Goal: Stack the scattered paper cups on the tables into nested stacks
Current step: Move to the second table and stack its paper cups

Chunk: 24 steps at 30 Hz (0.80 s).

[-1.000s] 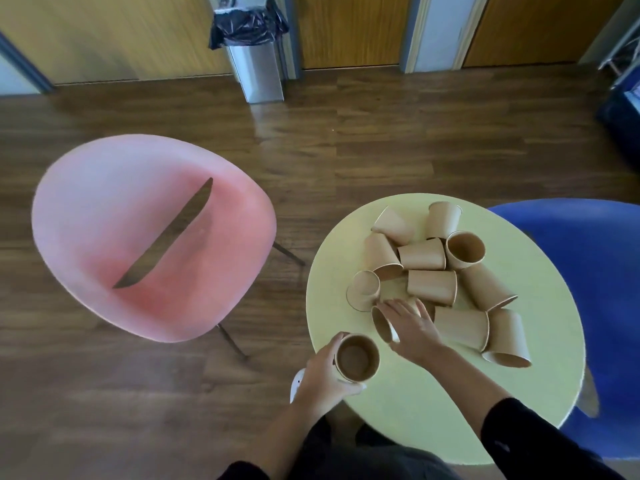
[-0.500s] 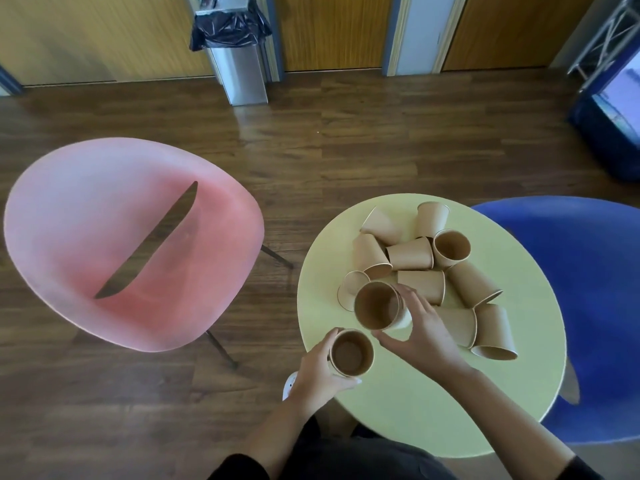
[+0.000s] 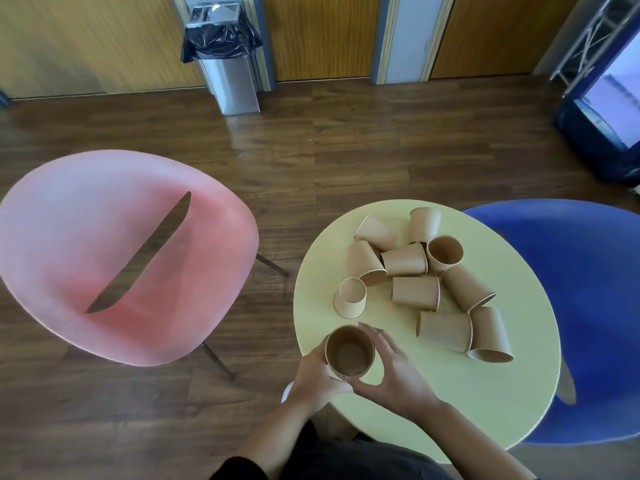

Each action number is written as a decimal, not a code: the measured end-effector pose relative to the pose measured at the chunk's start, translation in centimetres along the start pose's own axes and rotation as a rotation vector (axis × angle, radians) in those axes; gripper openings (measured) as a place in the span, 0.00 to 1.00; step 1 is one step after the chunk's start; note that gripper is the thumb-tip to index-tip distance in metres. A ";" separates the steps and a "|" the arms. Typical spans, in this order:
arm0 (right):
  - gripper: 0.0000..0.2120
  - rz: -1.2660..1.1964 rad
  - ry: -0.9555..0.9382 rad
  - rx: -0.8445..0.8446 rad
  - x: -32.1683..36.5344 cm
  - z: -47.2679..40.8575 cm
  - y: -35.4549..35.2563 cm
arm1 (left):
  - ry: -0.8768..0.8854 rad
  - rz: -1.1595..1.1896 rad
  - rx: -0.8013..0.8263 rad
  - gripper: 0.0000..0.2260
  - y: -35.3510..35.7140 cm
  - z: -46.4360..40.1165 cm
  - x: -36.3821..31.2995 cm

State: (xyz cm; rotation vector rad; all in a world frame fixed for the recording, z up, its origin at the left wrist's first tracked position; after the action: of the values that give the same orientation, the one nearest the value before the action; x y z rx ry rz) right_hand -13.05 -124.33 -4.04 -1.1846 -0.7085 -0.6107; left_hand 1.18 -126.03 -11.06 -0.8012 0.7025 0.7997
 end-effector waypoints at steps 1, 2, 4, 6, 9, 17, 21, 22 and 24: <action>0.41 0.036 0.009 0.004 -0.5 0.0 0.2 | 0.004 0.007 0.007 0.28 0.1 -0.1 0.2; 0.40 0.089 0.018 0.009 -1.0 0.0 0.5 | 0.020 0.007 0.011 0.31 0.2 -0.1 0.3; 0.40 0.212 0.036 0.030 -1.7 0.0 1.0 | 0.041 -0.003 0.010 0.35 0.2 -0.2 0.4; 0.40 0.284 0.053 0.044 -2.4 0.1 1.5 | 0.065 -0.023 0.001 0.35 0.1 -0.1 0.2; 0.39 0.265 0.062 0.030 -3.0 0.2 2.0 | 0.050 -0.018 -0.005 0.35 0.1 -0.2 0.6; 0.45 0.417 0.025 0.025 -3.5 0.2 1.5 | 0.081 -0.139 0.007 0.35 0.3 -0.5 0.5; 0.45 0.462 -0.009 -0.086 -3.9 0.9 -1.4 | 0.074 -0.171 0.032 0.34 1.5 -1.0 -0.4; 0.42 0.500 -0.015 -0.182 -4.3 1.2 -2.7 | 0.076 -0.189 0.044 0.33 1.9 -1.1 -0.7; 0.36 0.581 0.019 -0.357 -5.5 2.0 -5.4 | 0.087 -0.219 0.078 0.33 3.2 -1.5 -1.5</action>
State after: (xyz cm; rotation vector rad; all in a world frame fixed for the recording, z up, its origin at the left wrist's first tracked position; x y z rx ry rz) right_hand -20.96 -123.54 -4.57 -1.6277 -0.2130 -0.2588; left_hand -2.57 -126.35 -11.75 -0.8300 0.7051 0.5401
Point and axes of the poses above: each hand's wrist, its own z-axis away from the middle knuckle, its own y-axis out of the palm, x = y × z, the point moved 7 cm from there along -z, towards the middle knuckle, and after that the axes turned 3 degrees about z, right-handed, at the moved point
